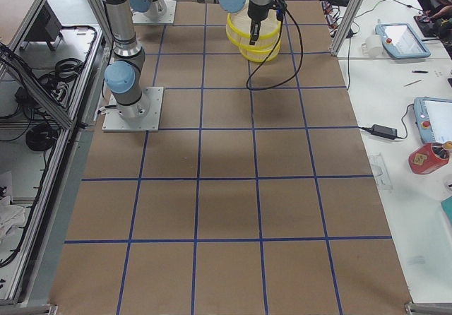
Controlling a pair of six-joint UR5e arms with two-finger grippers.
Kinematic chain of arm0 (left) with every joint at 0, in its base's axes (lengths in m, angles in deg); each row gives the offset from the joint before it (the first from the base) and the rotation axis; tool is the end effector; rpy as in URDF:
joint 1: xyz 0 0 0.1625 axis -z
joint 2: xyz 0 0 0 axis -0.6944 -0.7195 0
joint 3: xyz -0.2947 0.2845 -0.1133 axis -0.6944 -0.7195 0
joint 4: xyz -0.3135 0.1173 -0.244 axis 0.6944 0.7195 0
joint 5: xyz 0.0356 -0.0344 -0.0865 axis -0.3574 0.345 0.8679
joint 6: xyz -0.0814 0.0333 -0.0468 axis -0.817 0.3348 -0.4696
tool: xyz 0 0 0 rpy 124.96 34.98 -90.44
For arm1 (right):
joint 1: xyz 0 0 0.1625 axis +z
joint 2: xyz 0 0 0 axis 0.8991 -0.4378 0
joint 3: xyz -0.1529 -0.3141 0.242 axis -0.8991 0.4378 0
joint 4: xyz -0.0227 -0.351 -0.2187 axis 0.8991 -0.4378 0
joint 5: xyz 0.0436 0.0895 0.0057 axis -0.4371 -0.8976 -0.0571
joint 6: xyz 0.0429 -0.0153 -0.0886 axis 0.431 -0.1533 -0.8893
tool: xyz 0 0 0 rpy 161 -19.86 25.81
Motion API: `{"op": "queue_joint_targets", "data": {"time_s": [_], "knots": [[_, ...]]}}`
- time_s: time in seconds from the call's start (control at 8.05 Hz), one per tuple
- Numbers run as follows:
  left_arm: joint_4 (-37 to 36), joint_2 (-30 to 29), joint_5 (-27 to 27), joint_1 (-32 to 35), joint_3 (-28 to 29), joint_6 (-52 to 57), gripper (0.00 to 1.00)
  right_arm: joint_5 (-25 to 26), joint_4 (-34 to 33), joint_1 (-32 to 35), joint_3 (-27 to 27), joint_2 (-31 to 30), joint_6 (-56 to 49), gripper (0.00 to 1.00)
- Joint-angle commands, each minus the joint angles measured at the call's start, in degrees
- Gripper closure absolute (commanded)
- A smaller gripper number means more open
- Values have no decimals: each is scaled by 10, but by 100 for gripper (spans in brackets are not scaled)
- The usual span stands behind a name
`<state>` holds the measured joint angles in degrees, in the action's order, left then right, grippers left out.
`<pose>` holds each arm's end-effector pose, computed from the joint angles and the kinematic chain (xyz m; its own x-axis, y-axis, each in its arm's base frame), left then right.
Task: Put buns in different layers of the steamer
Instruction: 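Drop the white bun into the bottom tier while the right gripper raises the top tier, then stack the top tier back onto the bottom tier while the left gripper reaches the plate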
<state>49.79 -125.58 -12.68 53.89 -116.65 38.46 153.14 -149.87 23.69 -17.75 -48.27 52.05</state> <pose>-0.2276 -0.5917 0.3190 -0.9883 -0.0670 0.1368 -0.0821 0.9908 -0.1078 0.1116 -0.5428 0.4567 -0.9960 0.0890 0.0056 0.0891 0.9948 0.0500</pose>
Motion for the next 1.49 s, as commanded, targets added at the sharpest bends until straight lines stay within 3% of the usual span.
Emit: {"op": "queue_joint_targets", "data": {"time_s": [0.0, 0.25, 0.5, 0.75, 1.37], "knots": [[96, 54, -29, -70, -2, 113, 0, -9, -30, 7, 2, 13, 28, 89], [116, 79, -30, -138, -14, 179, 0, -33, -85, 40, 11, 54, 94, 89], [152, 83, -83, -197, -22, 278, 0, -25, -139, 108, 27, 120, 177, 89], [163, 81, -87, -251, -37, 372, 0, -12, -185, 148, 36, 168, 226, 89], [154, 43, -124, -336, -57, 507, 0, -11, -222, 183, 29, 212, 227, 89]]}}
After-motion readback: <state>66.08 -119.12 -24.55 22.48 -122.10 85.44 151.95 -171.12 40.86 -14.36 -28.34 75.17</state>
